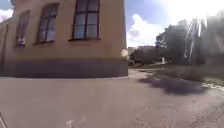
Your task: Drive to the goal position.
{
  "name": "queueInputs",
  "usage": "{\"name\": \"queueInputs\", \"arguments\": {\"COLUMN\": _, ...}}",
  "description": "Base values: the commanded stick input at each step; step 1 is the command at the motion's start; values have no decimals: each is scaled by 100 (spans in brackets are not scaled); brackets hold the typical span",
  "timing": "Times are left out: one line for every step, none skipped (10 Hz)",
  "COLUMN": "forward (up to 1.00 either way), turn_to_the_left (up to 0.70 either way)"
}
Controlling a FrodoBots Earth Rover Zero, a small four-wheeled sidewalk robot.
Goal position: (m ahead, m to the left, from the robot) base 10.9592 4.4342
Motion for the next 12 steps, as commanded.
{"name": "queueInputs", "arguments": {"forward": 3, "turn_to_the_left": 0}}
{"name": "queueInputs", "arguments": {"forward": 0, "turn_to_the_left": -5}}
{"name": "queueInputs", "arguments": {"forward": 0, "turn_to_the_left": -72}}
{"name": "queueInputs", "arguments": {"forward": 0, "turn_to_the_left": -100}}
{"name": "queueInputs", "arguments": {"forward": 0, "turn_to_the_left": -100}}
{"name": "queueInputs", "arguments": {"forward": 0, "turn_to_the_left": -100}}
{"name": "queueInputs", "arguments": {"forward": 0, "turn_to_the_left": -79}}
{"name": "queueInputs", "arguments": {"forward": 0, "turn_to_the_left": -2}}
{"name": "queueInputs", "arguments": {"forward": 0, "turn_to_the_left": 0}}
{"name": "queueInputs", "arguments": {"forward": 0, "turn_to_the_left": 0}}
{"name": "queueInputs", "arguments": {"forward": 0, "turn_to_the_left": 0}}
{"name": "queueInputs", "arguments": {"forward": 0, "turn_to_the_left": 0}}
